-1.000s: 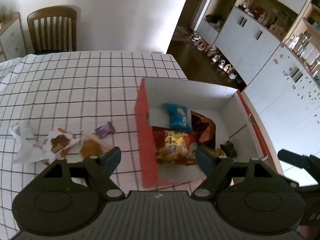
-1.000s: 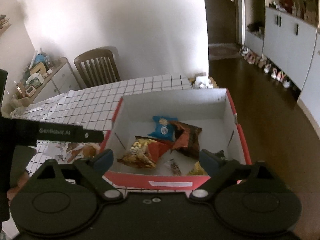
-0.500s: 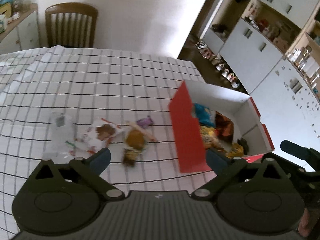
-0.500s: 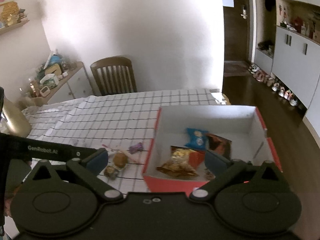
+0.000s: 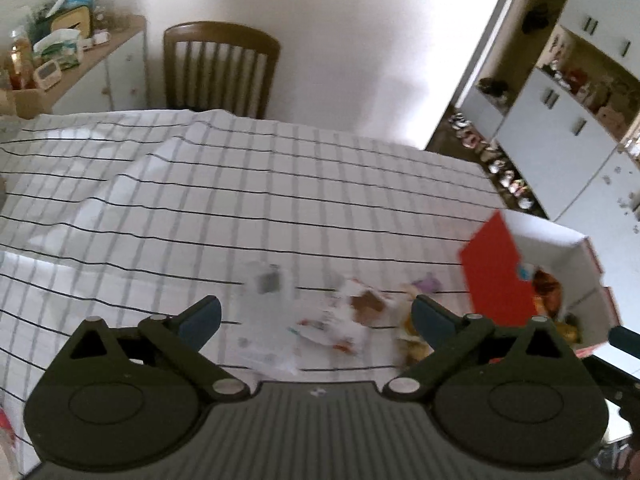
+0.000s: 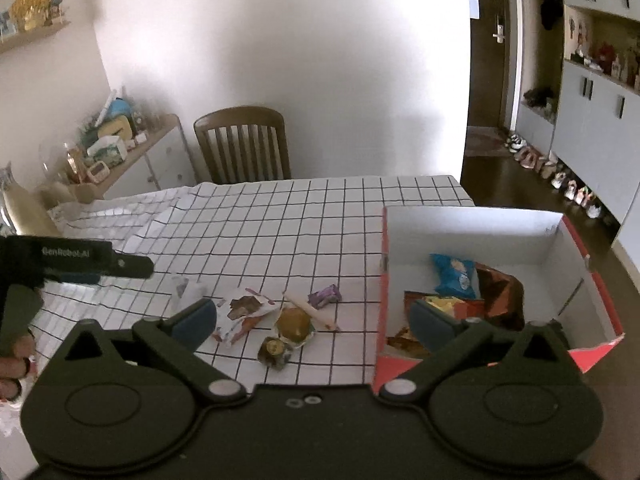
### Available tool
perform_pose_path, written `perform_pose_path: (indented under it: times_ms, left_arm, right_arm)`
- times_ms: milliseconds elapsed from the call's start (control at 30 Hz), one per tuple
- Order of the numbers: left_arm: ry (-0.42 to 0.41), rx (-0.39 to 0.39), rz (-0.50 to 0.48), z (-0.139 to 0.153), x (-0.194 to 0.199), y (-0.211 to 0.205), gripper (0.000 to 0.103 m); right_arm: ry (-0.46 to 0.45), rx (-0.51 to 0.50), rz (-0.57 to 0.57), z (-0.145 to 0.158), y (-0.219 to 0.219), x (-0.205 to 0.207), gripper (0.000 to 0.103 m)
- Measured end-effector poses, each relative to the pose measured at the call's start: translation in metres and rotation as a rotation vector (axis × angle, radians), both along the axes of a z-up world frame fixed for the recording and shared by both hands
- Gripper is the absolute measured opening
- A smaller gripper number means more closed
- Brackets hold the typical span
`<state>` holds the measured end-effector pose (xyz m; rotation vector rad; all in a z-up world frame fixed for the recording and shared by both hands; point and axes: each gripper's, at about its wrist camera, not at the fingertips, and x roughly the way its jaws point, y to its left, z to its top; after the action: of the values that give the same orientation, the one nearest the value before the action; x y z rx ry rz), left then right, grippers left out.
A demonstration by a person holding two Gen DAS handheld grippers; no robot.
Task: Organize snacks
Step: 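Move both tools back toward the remaining snacks on the table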
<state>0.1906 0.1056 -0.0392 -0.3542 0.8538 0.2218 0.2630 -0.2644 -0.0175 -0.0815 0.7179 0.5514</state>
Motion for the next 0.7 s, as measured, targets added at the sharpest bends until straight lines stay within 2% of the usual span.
perform_pose_path:
  times_ms: [133, 300, 467, 633, 700]
  left_arm:
    - [0.034, 0.016, 0.011, -0.02, 0.009, 0.021, 0.102]
    - [0.093, 0.041, -0.024, -0.052, 0.025, 0.031, 0.102]
    - [0.131, 0.011, -0.021, -0.079, 0.036, 0.039, 0.102]
    - [0.178, -0.008, 0.003, -0.102, 0.05, 0.051, 0.102]
    - [0.193, -0.032, 0.029, -0.11, 0.056, 0.057, 0.102]
  right_arm:
    - [0.052, 0.004, -0.013, -0.015, 0.023, 0.003, 0.103]
    - [0.092, 0.016, -0.04, -0.035, 0.04, 0.008, 0.099]
    - [0.128, 0.003, -0.05, -0.058, 0.051, 0.012, 0.098]
    - [0.196, -0.056, -0.059, -0.085, 0.07, 0.019, 0.098]
    - [0.217, -0.063, -0.063, -0.092, 0.073, 0.022, 0.095]
